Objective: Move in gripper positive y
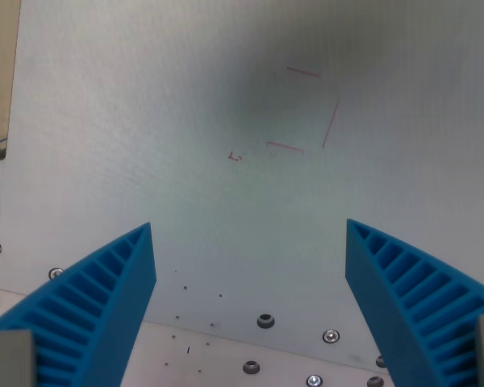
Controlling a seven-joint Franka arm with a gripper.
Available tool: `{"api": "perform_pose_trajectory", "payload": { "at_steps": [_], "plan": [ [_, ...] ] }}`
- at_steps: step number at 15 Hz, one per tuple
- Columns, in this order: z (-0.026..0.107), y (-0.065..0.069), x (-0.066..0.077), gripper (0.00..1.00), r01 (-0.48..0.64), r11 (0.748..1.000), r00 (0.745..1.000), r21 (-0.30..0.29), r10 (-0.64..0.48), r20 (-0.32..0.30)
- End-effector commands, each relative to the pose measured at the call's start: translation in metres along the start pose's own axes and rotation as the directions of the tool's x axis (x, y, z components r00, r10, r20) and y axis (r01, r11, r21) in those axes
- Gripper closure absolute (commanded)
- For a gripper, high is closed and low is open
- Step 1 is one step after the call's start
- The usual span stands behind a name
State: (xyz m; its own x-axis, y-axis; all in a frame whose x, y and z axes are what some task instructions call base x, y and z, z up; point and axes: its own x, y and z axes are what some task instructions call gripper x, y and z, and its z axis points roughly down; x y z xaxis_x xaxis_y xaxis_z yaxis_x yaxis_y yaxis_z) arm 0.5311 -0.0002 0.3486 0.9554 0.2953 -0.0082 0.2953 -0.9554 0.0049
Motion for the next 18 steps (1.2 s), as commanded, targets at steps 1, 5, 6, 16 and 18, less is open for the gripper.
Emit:
{"api": "perform_pose_trajectory", "payload": {
  "at_steps": [1, 5, 6, 16, 18],
  "plan": [
    [-0.002, 0.005, 0.000, 0.00, 0.000, 1.000, 1.000, -0.001, 0.000, -0.003],
    [-0.002, 0.025, 0.000, 0.00, 0.000, 1.000, 1.000, -0.001, 0.000, -0.003],
    [-0.002, 0.030, 0.000, 0.00, 0.000, 1.000, 1.000, -0.001, 0.000, -0.003],
    [-0.002, 0.080, 0.000, 0.00, 0.000, 1.000, 1.000, -0.001, 0.000, -0.003],
    [-0.002, 0.090, 0.000, 0.00, 0.000, 1.000, 1.000, -0.001, 0.000, -0.003]
  ]
}}
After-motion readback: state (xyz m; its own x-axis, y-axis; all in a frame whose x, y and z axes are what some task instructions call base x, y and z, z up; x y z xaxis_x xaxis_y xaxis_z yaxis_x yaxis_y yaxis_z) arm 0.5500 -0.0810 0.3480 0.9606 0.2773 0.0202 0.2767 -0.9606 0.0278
